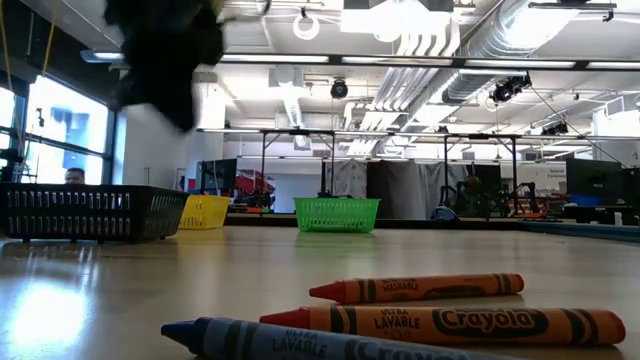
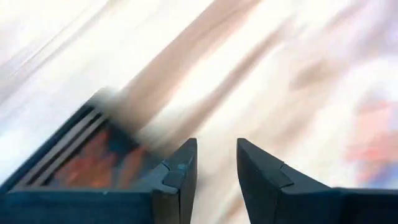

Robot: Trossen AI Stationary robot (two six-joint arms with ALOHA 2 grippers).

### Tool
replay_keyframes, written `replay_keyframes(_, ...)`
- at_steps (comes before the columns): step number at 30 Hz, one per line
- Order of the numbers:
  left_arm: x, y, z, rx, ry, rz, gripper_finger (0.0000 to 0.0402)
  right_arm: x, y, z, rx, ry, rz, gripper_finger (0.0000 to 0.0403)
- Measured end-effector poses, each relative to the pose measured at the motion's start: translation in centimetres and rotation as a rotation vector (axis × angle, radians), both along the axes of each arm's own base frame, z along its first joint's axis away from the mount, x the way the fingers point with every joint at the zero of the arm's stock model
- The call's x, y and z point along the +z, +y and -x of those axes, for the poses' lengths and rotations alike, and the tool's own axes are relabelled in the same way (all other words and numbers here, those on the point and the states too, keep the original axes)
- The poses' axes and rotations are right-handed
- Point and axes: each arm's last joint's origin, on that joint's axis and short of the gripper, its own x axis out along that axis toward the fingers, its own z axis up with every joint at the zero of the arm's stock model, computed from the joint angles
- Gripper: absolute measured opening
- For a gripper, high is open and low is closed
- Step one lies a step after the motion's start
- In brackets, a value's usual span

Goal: Sort crayons
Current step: Put the blue crayon into the yellow bin

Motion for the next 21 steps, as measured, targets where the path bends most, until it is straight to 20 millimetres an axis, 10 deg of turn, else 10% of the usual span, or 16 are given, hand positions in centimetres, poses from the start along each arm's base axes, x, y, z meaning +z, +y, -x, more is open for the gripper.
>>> replay_keyframes(5,2.7,-2.2,-3.3,-0.081,-0.34,0.057,0.009,0.0,0.0,0.0,0.0,0.0,0.0,0.0146)
replay_keyframes(21,-2.9,-14.7,-13.8,-0.573,-0.375,0.058,0.0078,0.0,0.0,0.0,0.017,0.004,0.008,0.0146)
